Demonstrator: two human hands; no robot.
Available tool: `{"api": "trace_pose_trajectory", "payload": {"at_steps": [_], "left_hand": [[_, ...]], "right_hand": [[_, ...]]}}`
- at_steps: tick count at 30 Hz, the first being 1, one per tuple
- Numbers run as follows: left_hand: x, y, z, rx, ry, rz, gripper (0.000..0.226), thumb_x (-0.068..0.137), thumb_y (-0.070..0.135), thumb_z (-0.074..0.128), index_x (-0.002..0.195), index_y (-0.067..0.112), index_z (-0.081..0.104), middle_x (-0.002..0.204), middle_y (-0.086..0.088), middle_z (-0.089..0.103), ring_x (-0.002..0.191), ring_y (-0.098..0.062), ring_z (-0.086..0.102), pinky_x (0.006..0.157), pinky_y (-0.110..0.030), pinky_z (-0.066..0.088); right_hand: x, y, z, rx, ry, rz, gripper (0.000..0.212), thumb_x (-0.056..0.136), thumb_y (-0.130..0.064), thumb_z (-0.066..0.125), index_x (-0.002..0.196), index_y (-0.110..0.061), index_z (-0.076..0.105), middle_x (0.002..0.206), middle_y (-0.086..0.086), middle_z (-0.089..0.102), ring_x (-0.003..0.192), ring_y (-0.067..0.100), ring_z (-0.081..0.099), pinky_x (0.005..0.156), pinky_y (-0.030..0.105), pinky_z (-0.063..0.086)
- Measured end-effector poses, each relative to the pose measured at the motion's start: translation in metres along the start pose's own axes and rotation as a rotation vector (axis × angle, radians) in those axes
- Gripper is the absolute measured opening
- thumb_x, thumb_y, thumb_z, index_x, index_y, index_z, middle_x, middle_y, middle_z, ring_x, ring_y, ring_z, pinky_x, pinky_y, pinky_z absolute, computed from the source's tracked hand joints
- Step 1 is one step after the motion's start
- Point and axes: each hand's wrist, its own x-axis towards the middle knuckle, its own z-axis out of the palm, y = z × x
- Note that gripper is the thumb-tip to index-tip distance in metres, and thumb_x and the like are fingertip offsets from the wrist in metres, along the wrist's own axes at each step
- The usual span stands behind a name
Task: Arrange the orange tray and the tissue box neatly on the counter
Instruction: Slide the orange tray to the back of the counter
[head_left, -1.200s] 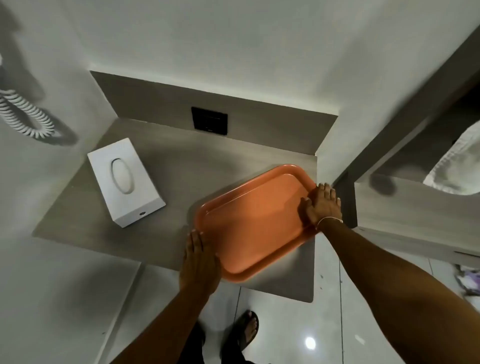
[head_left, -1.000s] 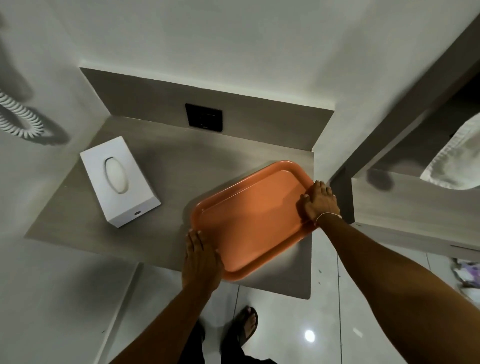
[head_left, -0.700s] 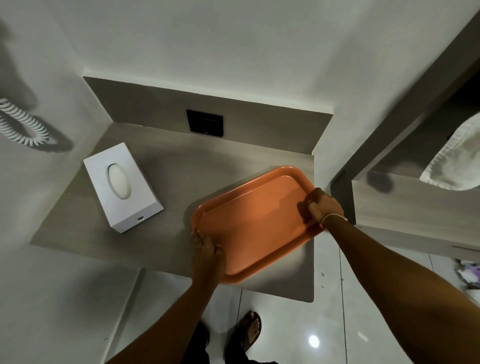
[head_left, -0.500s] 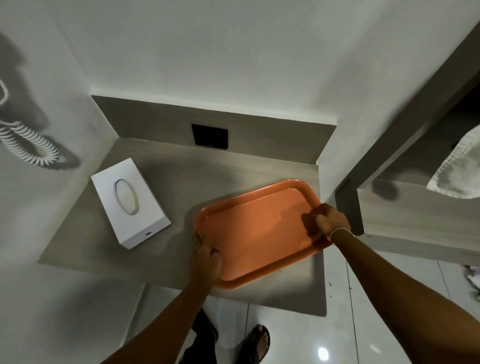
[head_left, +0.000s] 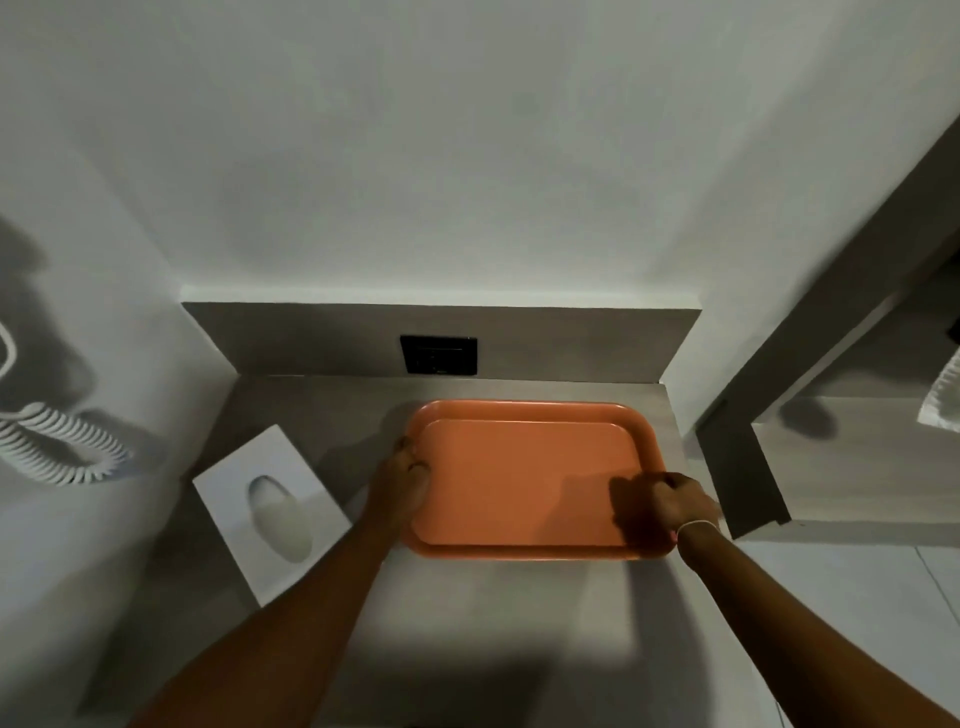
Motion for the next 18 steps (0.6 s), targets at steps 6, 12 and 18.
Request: {"api": "trace_pose_trajectory", "payload": {"at_steps": [6,12,18], "left_hand": [[0.041,-0.003,-0.012,0.055,-0.012,0.023,0.035,0.09,0.019,0.042,0.121,0.009,0.055,0.116,-0.023,0.064,0.107,-0.04,0.059,0.094,-0.045,0.046],[0.058,-0.018,-0.005,0.084,-0.041,0.012,0.041,0.094,0.015,0.047,0.134,0.008,0.044,0.132,-0.025,0.055,0.11,-0.036,0.058,0.092,-0.04,0.046],[0.0,-0.042,0.028,0.619,0.03,0.326,0.064,0.096,0.039,0.032,0.151,0.014,0.012,0.163,-0.009,0.001,0.15,-0.029,0.002,0.122,-0.042,0.009]], "right_hand": [[0.013,-0.022,0.02,0.013,0.038,0.026,0.037,0.087,-0.02,0.049,0.119,-0.008,0.063,0.105,0.021,0.069,0.093,0.038,0.061,0.088,0.048,0.051],[0.01,-0.023,0.025,-0.031,0.029,0.018,0.036,0.087,-0.019,0.05,0.12,-0.008,0.059,0.112,0.021,0.067,0.097,0.039,0.06,0.09,0.05,0.05],[-0.049,0.005,0.044,-0.231,0.028,-0.426,0.067,0.098,-0.037,0.044,0.154,-0.022,0.01,0.162,0.007,0.018,0.147,0.03,0.019,0.114,0.052,0.027]]}}
